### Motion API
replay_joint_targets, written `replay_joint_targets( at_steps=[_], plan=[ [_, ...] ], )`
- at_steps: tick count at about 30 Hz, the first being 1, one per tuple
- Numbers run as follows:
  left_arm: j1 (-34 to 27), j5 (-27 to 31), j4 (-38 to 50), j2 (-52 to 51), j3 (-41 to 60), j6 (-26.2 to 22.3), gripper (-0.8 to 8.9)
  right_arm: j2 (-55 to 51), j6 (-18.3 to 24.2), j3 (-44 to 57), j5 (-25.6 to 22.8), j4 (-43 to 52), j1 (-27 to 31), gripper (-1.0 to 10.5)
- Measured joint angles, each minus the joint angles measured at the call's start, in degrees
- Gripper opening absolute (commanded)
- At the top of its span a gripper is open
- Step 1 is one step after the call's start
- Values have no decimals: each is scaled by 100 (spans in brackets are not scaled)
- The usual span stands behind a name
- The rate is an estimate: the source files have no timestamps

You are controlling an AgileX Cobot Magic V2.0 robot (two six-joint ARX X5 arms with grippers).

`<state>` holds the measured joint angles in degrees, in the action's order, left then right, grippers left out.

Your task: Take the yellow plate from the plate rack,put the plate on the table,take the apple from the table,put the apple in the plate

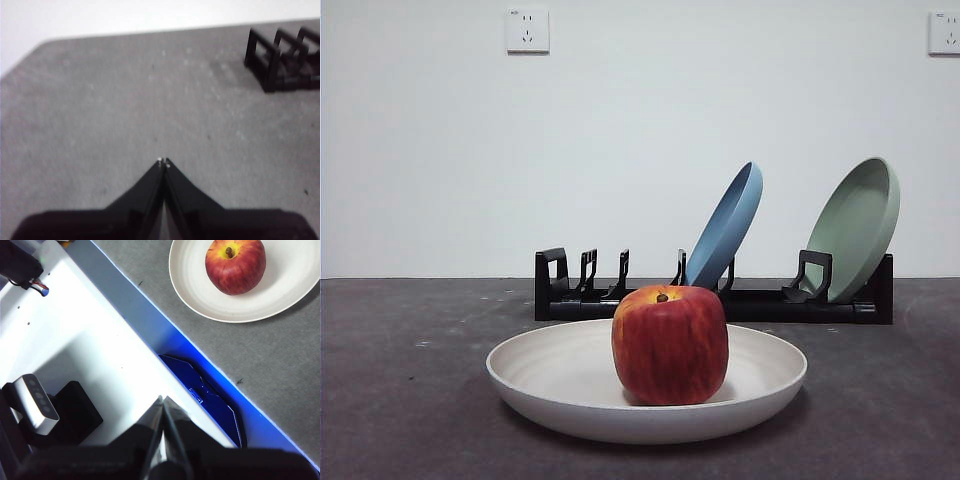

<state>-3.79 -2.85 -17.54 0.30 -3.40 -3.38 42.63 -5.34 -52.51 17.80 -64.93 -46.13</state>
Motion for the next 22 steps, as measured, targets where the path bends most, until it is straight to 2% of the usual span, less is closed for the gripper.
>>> replay_joint_targets(
  at_steps=[22],
  plan=[
    [-2, -33, 85, -2, 31, 151, -3, 0, 0, 0, 0, -2, 0, 1]
  ],
)
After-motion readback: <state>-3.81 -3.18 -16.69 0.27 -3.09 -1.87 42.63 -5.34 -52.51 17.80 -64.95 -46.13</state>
